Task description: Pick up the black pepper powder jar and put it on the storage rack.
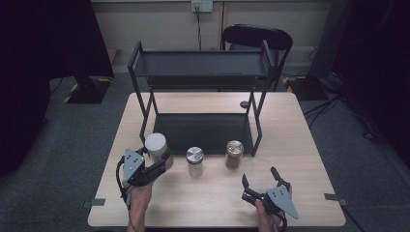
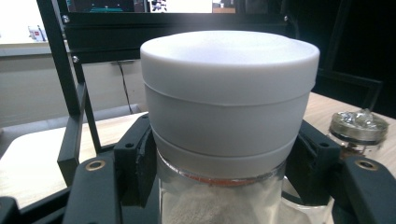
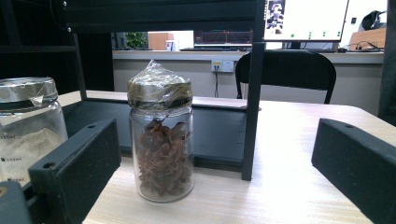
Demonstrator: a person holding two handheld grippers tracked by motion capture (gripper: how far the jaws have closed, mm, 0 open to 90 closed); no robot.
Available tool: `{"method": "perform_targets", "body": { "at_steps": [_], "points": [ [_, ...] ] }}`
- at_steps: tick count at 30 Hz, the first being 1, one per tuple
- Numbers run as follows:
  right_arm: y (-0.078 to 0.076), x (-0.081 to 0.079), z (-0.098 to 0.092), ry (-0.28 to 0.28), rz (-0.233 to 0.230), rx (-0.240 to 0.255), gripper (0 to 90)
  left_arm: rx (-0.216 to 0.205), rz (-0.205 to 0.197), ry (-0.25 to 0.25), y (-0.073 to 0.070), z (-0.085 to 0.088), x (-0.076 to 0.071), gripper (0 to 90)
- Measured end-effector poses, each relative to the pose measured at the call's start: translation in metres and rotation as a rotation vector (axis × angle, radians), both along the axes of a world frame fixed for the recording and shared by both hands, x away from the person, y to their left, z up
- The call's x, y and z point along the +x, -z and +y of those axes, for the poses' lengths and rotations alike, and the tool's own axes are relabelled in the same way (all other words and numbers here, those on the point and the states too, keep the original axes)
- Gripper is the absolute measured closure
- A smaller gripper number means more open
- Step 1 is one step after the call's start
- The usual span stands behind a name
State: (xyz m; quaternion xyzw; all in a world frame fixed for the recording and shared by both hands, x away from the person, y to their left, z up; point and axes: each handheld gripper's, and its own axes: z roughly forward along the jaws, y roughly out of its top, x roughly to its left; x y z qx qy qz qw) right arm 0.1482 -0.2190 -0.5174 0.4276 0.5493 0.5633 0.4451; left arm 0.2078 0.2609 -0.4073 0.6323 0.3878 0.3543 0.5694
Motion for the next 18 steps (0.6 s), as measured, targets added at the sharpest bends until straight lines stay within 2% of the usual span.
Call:
{"method": "perform_targets", "body": {
  "at_steps": [8, 11, 18],
  "points": [
    [0.000, 0.000, 0.000, 0.000, 0.000, 0.000, 0.1, 0.007, 0.008, 0.002, -0.002, -0.002, 0.014, 34.8],
    [0.000, 0.000, 0.000, -0.001, -0.001, 0.000, 0.1, -0.004, 0.018, -0.001, -0.001, -0.003, 0.021, 34.8],
    [0.000, 0.000, -0.001, -0.005, 0.000, 0.000, 0.1, 0.023, 0.038, -0.017, -0.007, -0.009, 0.036, 34.8]
  ]
}}
